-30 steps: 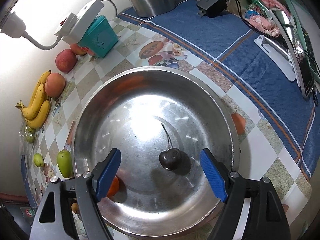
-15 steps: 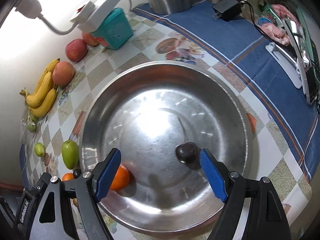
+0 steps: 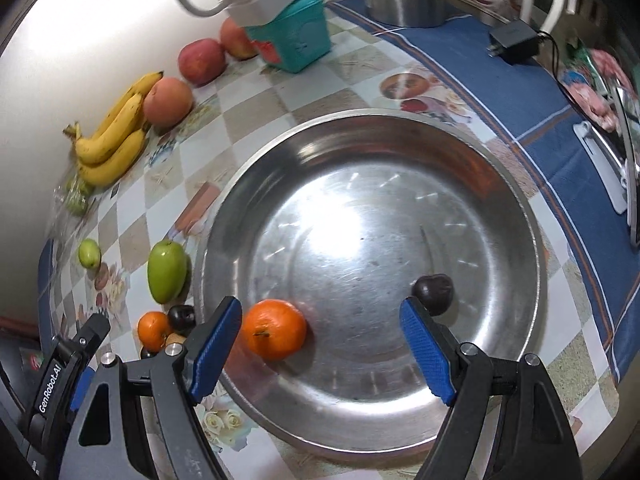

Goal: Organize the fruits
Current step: 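Withdraw both tools from the tray back toward the fruit cluster, then grasp a dark plum with the left gripper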

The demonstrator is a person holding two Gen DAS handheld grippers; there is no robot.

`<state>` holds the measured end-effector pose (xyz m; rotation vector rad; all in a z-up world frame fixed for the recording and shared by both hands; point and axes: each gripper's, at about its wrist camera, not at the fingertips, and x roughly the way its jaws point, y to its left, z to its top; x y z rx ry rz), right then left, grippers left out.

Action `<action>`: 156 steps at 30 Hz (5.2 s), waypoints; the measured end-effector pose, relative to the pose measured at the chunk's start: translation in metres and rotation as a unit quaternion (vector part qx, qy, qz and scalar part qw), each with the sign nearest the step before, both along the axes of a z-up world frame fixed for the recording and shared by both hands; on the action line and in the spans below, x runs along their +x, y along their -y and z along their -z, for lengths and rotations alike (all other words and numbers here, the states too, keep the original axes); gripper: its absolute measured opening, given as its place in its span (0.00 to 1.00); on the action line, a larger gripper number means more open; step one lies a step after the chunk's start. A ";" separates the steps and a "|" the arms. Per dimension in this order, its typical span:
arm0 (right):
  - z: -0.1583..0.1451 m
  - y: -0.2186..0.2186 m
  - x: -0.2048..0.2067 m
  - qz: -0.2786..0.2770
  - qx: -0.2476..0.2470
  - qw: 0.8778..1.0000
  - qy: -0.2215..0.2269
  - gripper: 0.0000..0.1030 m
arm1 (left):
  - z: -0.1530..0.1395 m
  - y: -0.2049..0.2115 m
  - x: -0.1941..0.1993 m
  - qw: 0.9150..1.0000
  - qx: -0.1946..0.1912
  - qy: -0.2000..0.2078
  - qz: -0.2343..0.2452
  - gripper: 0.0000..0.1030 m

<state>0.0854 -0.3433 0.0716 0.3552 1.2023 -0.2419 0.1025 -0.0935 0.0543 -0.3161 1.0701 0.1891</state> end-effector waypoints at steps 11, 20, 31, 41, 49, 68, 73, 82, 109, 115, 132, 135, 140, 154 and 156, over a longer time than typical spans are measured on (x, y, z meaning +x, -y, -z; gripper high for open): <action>-0.004 -0.020 0.005 -0.045 -0.013 0.999 0.004 0.85 | 0.002 -0.002 -0.004 0.999 0.034 -0.008 -0.012 1.00; -0.005 -0.038 0.004 -0.079 -0.022 0.997 0.008 0.97 | -0.002 -0.020 -0.011 0.998 0.036 -0.009 -0.043 1.00; -0.003 -0.059 0.002 -0.103 -0.025 0.994 0.012 0.97 | 0.001 -0.046 -0.015 0.997 -0.002 -0.044 -0.060 1.00; 0.006 -0.091 -0.001 -0.143 -0.024 0.989 -0.003 0.97 | -0.002 -0.072 -0.024 0.994 -0.027 -0.051 -0.092 1.00; 0.008 -0.117 -0.006 -0.171 -0.035 0.985 -0.003 0.97 | -0.005 -0.074 -0.024 0.995 0.020 -0.056 -0.074 1.00; 0.008 -0.100 -0.005 -0.136 -0.056 0.989 -0.006 0.97 | 0.010 -0.053 -0.017 0.996 -0.043 -0.080 -0.009 0.94; 0.002 -0.087 -0.007 -0.113 -0.055 0.992 0.003 0.97 | 0.010 -0.033 -0.011 0.994 -0.068 -0.075 0.031 0.79; 0.003 -0.082 -0.007 -0.103 -0.052 0.993 0.000 0.97 | 0.015 -0.013 0.002 0.988 -0.114 -0.072 0.077 0.45; 0.006 -0.075 -0.008 -0.093 -0.041 0.995 -0.010 0.97 | 0.030 -0.018 0.008 0.987 -0.118 -0.092 0.063 0.41; 0.006 -0.076 -0.008 -0.096 -0.041 0.994 -0.011 0.97 | 0.027 -0.038 0.004 0.992 -0.085 -0.094 0.023 0.41; 0.007 -0.078 -0.007 -0.102 -0.042 0.994 -0.013 0.97 | 0.035 -0.029 0.012 0.985 -0.143 -0.082 0.042 0.40; 0.008 -0.079 -0.006 -0.105 -0.044 0.993 -0.015 0.97 | 0.041 -0.028 0.013 0.983 -0.153 -0.088 0.042 0.40; 0.010 -0.081 -0.006 -0.108 -0.047 0.993 -0.017 0.97 | 0.044 -0.026 0.015 0.982 -0.159 -0.089 0.040 0.34; 0.009 -0.081 -0.005 -0.111 -0.048 0.993 -0.013 0.97 | 0.038 -0.032 0.011 0.983 -0.162 -0.085 0.033 0.26; 0.008 -0.082 -0.005 -0.114 -0.042 0.993 -0.007 0.97 | 0.036 -0.036 0.010 0.983 -0.160 -0.082 0.025 0.26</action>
